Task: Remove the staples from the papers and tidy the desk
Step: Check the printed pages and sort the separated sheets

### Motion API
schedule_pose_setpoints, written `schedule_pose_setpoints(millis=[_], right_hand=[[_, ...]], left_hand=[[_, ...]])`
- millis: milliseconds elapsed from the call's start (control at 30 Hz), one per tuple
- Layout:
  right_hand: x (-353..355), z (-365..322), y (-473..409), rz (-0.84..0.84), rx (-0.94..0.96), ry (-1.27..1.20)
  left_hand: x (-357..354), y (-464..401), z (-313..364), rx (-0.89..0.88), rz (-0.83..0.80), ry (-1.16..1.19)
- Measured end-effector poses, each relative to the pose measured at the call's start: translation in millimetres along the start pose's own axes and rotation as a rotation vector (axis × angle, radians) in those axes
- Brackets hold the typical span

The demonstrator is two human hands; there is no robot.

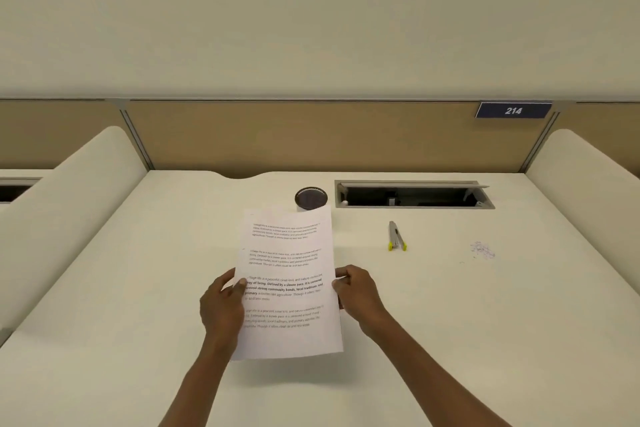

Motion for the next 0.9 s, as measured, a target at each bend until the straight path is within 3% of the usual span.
schedule_pose_setpoints(millis=[333,733,900], right_hand=[[-88.8,17.0,-26.4,0.051,-0.038,0.076],[-154.8,15.1,-73.2,0.125,0.01,0.196],[-168.4,7.6,-80.7,0.175,0.121,0.312]], left_hand=[[53.1,-68.0,-52.4,0.022,0.068,-0.075],[68.0,-147.8,-75.0,-0.051,0.107,-0.246],[72.1,-158.8,-80.9,-0.083,0.136,-0.293]])
Point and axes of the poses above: each hand's wrist, its own y-axis away from the middle knuckle, its own x-axis out of the back of the hand, z = x × y, the point moved 3 cm from there along -y, towards the middle knuckle, and after that the axes turned 4 degrees about y, right-handed, at the moved point
